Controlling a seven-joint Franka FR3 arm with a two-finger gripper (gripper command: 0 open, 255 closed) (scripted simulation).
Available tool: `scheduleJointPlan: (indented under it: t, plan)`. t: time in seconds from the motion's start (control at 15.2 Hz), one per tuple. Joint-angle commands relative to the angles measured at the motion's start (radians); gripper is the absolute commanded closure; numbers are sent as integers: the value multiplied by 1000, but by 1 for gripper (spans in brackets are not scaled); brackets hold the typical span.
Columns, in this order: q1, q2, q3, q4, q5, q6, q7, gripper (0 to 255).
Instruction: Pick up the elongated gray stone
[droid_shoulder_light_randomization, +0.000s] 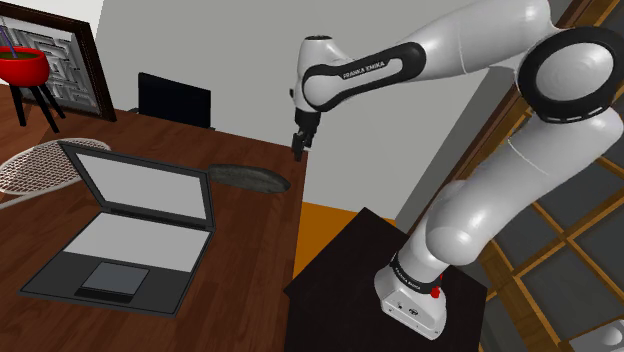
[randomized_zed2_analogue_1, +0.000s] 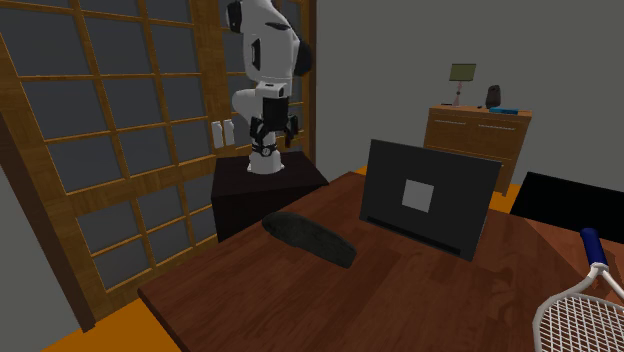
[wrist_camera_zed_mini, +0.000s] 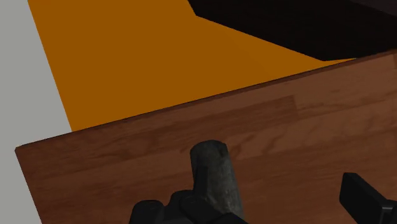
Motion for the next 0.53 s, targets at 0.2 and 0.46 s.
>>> scheduleJointPlan:
  t: [0.2,0.46]
  plan:
    - [10,187,2,89,5,130,-44,0]
    - [15,333,10,180,10,209,-76,0]
